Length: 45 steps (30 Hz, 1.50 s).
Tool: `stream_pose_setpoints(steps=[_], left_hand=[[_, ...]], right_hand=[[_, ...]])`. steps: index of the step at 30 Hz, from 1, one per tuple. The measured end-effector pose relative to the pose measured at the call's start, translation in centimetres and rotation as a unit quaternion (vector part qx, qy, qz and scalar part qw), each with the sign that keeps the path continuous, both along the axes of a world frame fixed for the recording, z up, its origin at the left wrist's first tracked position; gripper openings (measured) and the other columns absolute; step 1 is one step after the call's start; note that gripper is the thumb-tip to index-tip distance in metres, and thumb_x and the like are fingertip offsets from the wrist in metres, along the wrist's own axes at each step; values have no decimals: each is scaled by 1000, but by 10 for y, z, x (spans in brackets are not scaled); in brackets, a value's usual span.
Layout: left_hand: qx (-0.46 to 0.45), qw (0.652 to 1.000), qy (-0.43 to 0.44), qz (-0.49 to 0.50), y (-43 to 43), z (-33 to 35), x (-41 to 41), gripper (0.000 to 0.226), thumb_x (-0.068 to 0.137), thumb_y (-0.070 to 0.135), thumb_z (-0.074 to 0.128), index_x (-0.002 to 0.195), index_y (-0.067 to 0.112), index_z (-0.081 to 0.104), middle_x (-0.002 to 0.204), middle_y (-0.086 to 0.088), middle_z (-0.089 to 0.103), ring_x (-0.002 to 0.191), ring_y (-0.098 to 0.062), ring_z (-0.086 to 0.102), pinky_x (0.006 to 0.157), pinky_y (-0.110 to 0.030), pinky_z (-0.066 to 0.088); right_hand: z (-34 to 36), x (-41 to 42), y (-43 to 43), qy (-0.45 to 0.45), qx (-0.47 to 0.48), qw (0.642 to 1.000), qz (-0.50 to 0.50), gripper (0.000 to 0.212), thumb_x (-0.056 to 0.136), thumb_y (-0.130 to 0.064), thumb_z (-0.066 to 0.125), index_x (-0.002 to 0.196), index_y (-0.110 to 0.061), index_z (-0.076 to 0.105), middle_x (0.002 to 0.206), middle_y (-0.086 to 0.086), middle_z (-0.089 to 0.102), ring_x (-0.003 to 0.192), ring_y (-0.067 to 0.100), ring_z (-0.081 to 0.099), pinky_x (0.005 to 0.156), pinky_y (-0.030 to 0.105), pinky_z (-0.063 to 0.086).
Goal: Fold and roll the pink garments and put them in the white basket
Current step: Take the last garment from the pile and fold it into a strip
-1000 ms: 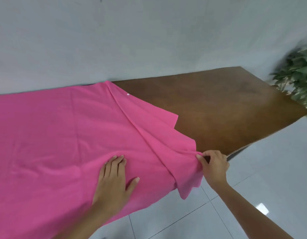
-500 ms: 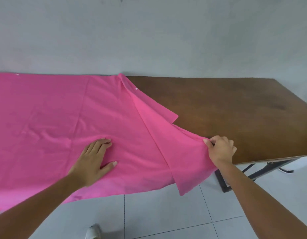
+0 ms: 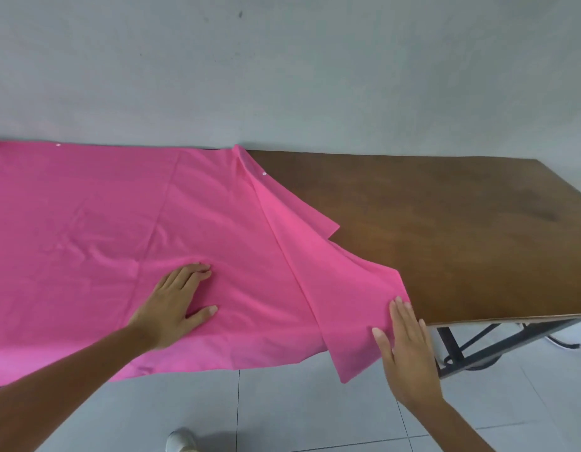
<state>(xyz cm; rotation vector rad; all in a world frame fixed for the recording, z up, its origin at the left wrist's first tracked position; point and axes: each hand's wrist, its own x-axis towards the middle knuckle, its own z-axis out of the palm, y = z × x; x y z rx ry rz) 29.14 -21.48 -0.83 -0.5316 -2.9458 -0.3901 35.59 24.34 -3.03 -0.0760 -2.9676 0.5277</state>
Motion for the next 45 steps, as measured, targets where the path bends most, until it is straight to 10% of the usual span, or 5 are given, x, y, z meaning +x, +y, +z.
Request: stream_pose_setpoints(steps=[19, 31, 45], left_hand=[[-17, 1000, -3, -17, -1, -4, -3, 80, 95, 72, 33, 147, 12, 45, 150, -2, 43, 140, -22, 40, 119, -40, 27], [15, 998, 2, -57, -3, 16, -49, 49, 95, 66, 41, 120, 27, 57, 125, 11, 47, 119, -16, 46, 100, -37, 38], [0, 999, -34, 17, 20, 11, -195, 76, 94, 72, 25, 144, 19, 49, 150, -6, 43, 141, -28, 37, 114, -49, 36]], right_hand=[[20, -64, 109, -97, 109, 989, 18, 92, 83, -78, -19, 160, -30, -7, 166, -18, -11, 151, -3, -12, 125, 36, -3], [50, -106, 79, -35, 75, 997, -13, 75, 96, -68, 19, 147, -21, 47, 150, 2, 48, 139, 23, 38, 116, 47, 25], [71, -229, -60, -98, -12, 990, 104, 85, 92, -74, 27, 152, -17, 42, 151, 2, 50, 139, 18, 45, 118, 31, 31]])
